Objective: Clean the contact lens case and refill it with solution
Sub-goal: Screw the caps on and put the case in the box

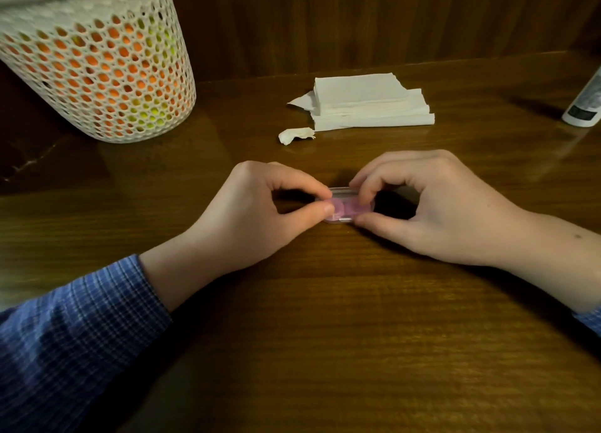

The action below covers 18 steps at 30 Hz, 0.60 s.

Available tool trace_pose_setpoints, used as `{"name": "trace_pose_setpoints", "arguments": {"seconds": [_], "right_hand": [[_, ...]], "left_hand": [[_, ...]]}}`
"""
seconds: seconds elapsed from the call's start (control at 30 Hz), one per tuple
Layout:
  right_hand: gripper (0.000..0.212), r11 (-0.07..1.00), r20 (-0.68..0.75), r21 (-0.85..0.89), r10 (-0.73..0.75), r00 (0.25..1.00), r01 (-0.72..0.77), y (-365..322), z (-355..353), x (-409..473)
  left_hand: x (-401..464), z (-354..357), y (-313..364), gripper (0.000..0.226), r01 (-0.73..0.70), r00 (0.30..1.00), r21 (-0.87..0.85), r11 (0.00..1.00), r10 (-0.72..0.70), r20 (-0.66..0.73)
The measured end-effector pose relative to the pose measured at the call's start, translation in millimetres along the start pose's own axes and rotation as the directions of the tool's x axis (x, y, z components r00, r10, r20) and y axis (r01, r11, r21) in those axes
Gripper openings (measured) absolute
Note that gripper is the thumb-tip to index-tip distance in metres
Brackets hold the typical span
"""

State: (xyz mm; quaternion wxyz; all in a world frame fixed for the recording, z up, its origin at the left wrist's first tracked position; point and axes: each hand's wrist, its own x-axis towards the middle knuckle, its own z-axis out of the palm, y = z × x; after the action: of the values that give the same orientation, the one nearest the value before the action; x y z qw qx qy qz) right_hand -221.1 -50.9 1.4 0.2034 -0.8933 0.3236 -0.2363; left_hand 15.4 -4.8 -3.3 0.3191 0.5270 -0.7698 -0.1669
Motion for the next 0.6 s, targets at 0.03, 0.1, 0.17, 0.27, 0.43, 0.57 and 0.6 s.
{"name": "trace_pose_setpoints", "arguments": {"seconds": [0.03,0.1,0.17,0.27,0.43,0.57,0.6], "right_hand": [[0.014,1.0,0.0,-0.014,0.0,1.0,0.0,1.1,-2.5,-0.1],[0.014,0.999,-0.003,-0.033,0.02,1.0,-0.02,5.6,-10.4,0.6],[0.015,0.998,-0.009,-0.017,0.065,0.998,-0.066,11.0,-19.2,1.8],[0.018,0.994,0.012,-0.012,0.112,0.994,-0.111,14.7,-24.6,3.9],[0.016,0.989,0.027,-0.022,0.148,0.989,-0.147,17.9,-27.0,5.1],[0.017,0.988,0.007,-0.039,0.15,0.989,-0.15,18.4,-25.4,2.1],[0.016,0.988,0.0,-0.04,0.148,0.989,-0.148,17.1,-24.3,0.2]], "left_hand": [[-0.2,2.0,1.7,0.023,-0.018,1.0,0.023,1.0,0.018,-0.023],[0.8,5.4,6.1,0.026,-0.076,0.997,0.071,0.995,0.078,-0.02],[2.8,8.0,8.7,0.031,-0.117,0.993,0.12,0.986,0.113,0.038],[4.6,10.1,10.0,0.035,-0.128,0.99,0.152,0.98,0.116,0.085],[6.9,16.1,9.4,0.033,-0.138,0.988,0.17,0.976,0.124,0.089],[6.4,20.7,8.3,0.032,-0.099,0.995,0.167,0.981,0.092,0.049],[5.5,21.7,9.7,0.033,-0.092,0.995,0.174,0.981,0.084,0.051]]}}
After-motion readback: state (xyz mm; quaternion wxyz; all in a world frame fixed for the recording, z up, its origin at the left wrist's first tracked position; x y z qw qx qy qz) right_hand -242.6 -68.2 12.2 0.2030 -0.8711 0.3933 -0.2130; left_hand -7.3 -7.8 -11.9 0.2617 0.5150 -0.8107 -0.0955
